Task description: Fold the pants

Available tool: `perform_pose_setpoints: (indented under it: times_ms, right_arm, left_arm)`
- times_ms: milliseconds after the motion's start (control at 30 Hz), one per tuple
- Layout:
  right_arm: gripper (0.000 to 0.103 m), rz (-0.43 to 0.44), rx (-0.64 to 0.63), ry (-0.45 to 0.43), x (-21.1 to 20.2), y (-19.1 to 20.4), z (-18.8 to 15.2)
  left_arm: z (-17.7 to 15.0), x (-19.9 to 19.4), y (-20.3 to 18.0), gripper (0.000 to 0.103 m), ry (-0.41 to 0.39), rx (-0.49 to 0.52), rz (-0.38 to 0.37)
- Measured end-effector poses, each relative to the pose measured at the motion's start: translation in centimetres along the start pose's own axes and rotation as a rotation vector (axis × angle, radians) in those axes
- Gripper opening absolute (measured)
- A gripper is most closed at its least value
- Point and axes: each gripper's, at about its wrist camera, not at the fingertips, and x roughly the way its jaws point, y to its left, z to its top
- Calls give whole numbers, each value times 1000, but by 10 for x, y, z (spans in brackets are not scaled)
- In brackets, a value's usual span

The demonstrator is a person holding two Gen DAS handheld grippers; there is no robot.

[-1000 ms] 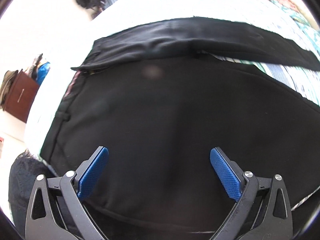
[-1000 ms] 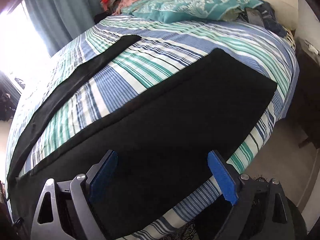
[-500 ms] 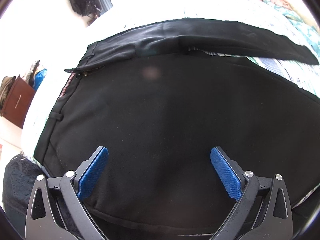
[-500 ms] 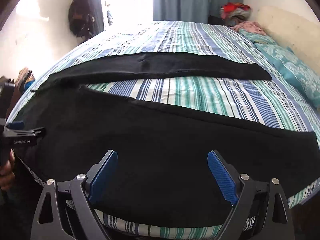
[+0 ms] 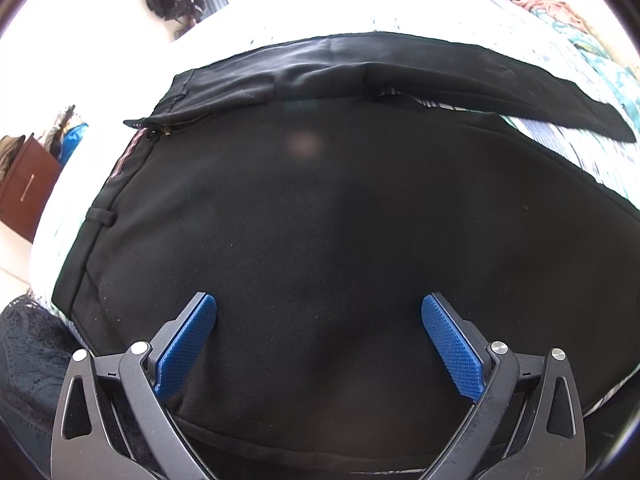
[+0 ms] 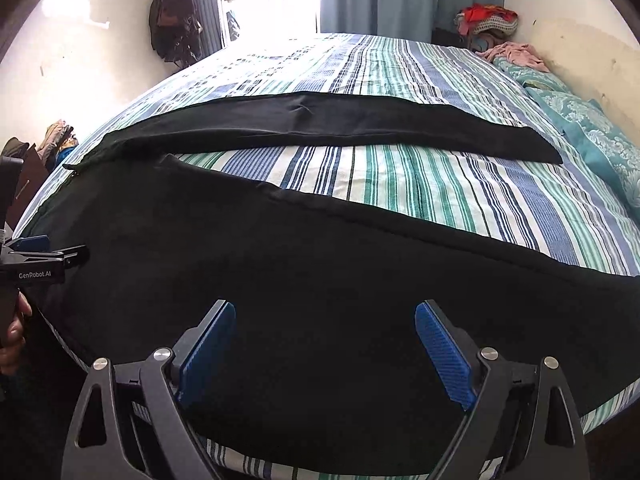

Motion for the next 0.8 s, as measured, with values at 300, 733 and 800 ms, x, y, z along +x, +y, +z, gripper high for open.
perform_pose_setpoints:
  times_ms: [300,733,800]
  right_arm:
    - [91,23,2,7,3,0,3]
    - [91,34,38,21,8,-6,4]
    - [91,36,32,23,9,-4,4]
  left_arm:
    - [-2,-1,-3,103,7,-16,14]
    - [-5,-3,-4,103,-9,-16,14]
    - [-6,-3,-4,103,-10,-16,14]
